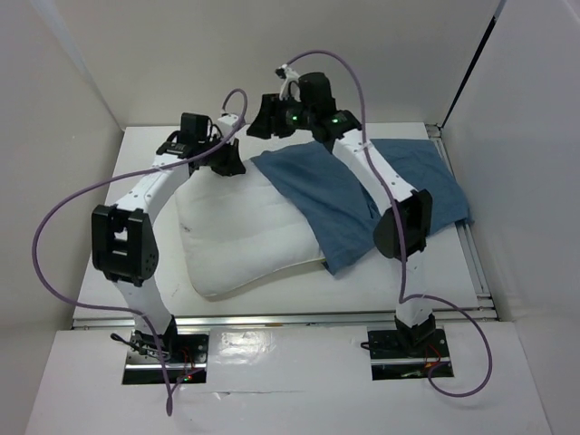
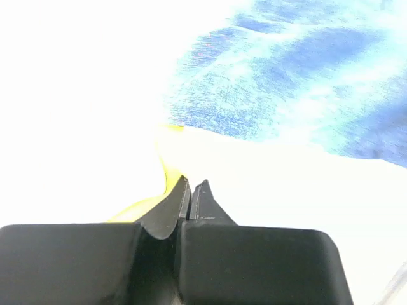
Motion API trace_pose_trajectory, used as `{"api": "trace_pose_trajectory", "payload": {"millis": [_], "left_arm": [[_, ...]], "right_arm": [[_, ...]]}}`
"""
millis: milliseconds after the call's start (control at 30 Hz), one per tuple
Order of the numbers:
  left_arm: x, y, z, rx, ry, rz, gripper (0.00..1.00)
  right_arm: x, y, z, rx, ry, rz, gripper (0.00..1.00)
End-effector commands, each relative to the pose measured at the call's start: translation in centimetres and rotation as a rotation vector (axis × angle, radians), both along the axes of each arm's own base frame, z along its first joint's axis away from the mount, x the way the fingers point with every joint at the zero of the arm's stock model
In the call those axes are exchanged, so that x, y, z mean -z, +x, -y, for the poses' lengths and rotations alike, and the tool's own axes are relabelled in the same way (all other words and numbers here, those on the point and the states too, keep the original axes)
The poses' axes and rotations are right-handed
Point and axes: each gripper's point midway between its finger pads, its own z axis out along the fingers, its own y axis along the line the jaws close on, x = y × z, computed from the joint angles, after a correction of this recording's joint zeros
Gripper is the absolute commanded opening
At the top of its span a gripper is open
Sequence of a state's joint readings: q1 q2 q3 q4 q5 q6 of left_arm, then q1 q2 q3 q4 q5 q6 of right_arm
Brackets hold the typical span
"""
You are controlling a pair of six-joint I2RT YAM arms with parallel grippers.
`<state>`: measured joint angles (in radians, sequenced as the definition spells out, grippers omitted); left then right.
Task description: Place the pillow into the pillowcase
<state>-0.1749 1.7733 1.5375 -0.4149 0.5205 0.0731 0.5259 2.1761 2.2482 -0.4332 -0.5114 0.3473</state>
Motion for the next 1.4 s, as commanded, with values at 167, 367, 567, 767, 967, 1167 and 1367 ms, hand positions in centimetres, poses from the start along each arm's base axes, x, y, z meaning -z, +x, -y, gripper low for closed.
{"api": "trace_pose_trajectory", "payload": {"millis": [167, 367, 567, 767, 967, 1167, 1367], "left_arm": [[3.8, 11.5, -9.0, -0.391, 0.111, 0.046, 0.09], [2.4, 9.8, -10.0, -0.304, 0.201, 0.067, 0.71], [-2.5, 1.2, -7.8, -0.082, 0.291, 0.188, 0.79], [-4.3, -10.0, -3.0, 0.149, 0.385, 0.265, 0.82], [0.7, -17.1, -1.3, 0.297, 0.556, 0.324, 0.83], [4.4, -18.0, -1.5, 0.260, 0.681, 0.411, 0.83], [6.5, -17.5, 0.0, 0.280, 0.700, 0.480, 0.84]], "right_arm": [[-10.9, -5.2, 5.6, -0.007, -0.021, 0.292, 0.67], [-5.5, -5.8, 9.2, 0.005, -0.203, 0.221, 0.67], [0.3, -8.5, 13.5, -0.005, -0.353, 0.160, 0.67], [5.5, -10.3, 15.0, 0.007, -0.399, 0.056, 0.67], [6.7, -10.6, 15.5, 0.081, -0.396, 0.018, 0.69], [7.9, -11.4, 16.1, 0.103, -0.403, -0.009, 0.71], [8.5, -12.0, 16.0, 0.108, -0.387, -0.043, 0.71]]}}
